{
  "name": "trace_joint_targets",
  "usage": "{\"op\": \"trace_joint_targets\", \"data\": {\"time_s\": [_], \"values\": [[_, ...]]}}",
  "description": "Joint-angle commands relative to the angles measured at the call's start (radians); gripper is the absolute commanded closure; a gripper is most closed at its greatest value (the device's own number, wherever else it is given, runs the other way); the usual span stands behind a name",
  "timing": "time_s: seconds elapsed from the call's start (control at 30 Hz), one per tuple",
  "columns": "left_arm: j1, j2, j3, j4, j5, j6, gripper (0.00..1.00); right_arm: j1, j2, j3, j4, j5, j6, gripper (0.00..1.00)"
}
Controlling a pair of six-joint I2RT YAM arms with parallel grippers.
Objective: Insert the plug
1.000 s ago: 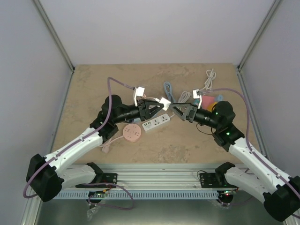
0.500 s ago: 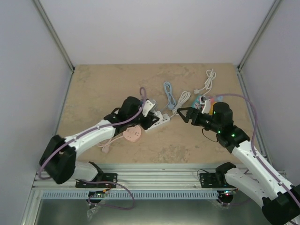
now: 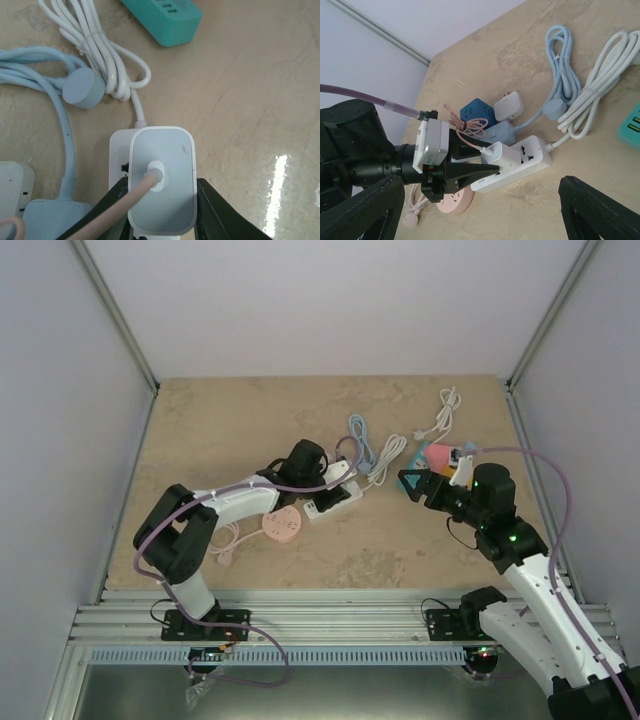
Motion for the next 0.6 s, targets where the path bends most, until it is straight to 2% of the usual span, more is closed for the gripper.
{"op": "trace_joint_targets", "data": {"time_s": [0.0, 0.57], "values": [[-0.002, 0.022, 0.012, 0.04, -0.015, 0.079, 0.79, -0.015, -0.02, -0.026, -0.024, -0.003, -0.004, 0.15], [-0.03, 0.104, 0.061, 0.021, -0.091, 0.078, 0.78, -0.025, -0.018, -0.044, -0.021, -0.017, 0.016, 0.15]]}}
